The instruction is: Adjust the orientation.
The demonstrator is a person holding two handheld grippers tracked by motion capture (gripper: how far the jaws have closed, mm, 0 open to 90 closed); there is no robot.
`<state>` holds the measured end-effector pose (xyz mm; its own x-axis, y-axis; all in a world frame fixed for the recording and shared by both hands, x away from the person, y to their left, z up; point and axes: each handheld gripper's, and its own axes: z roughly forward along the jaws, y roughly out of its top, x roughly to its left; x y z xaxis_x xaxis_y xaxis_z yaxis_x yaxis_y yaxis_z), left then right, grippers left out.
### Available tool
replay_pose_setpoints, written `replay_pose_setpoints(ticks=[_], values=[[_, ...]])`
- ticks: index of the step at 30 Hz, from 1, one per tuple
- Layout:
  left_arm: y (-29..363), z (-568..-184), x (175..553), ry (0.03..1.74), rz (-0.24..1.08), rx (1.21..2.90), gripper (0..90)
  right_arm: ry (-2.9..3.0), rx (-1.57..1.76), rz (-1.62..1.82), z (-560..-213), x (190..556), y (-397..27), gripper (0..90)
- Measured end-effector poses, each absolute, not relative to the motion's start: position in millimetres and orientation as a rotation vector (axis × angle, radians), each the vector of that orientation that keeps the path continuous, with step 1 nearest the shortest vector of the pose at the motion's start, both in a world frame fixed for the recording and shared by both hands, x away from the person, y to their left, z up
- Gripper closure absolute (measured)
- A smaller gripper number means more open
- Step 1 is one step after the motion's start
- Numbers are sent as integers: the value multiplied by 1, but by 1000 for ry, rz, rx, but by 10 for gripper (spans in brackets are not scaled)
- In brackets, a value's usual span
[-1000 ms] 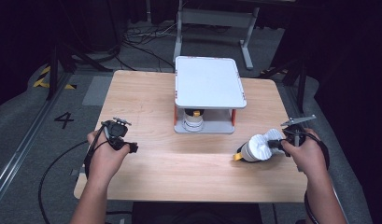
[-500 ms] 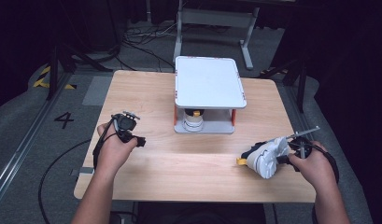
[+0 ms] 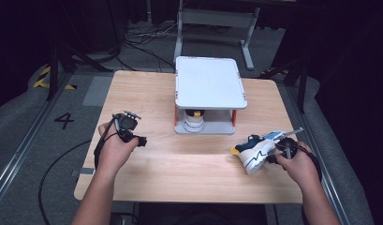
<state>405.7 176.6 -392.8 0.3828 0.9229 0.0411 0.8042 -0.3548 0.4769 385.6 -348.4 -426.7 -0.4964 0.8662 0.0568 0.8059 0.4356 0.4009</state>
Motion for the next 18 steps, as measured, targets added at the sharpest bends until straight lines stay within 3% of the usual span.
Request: replay_pose_setpoints(ticks=[18], values=[[178,-395,406,1501,422,2279,245,2340,1344,823,-363,362,-346,900]])
